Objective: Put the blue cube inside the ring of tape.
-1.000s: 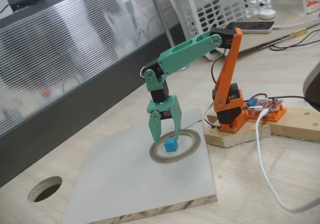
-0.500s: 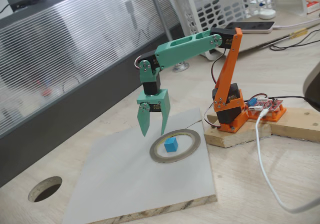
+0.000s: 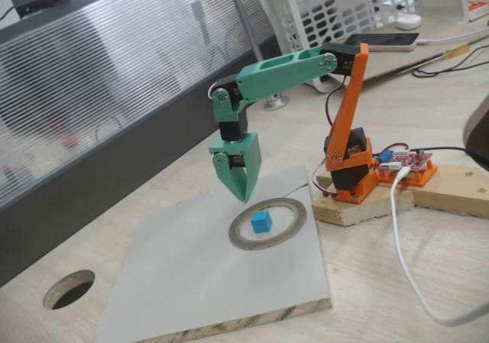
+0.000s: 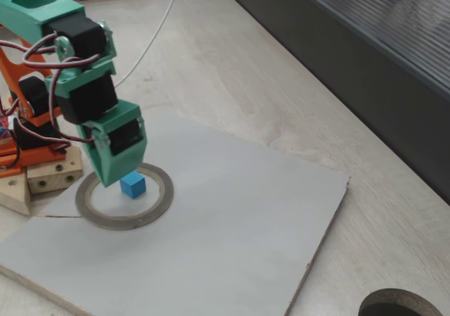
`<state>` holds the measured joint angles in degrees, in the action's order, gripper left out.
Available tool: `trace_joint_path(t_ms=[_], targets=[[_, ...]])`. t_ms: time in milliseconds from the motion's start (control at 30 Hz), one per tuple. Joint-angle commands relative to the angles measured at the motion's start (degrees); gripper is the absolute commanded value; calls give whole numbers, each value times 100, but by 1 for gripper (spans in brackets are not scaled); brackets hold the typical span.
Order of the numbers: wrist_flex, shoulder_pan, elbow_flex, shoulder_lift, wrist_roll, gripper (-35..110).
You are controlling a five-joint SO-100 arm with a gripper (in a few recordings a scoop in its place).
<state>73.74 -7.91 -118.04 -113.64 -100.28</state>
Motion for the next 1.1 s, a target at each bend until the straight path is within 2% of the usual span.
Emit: trace_joint_path(t_ms=[0, 167, 400, 667, 900, 1067], targets=[[97, -202, 202, -62, -18, -1], [246, -202, 176, -132, -18, -1], [1310, -237, 167, -167, -18, -1], [1828, -791, 114, -176, -18, -1], [2654, -835, 167, -176, -18, -1], [2786, -844, 176, -176, -18, -1]])
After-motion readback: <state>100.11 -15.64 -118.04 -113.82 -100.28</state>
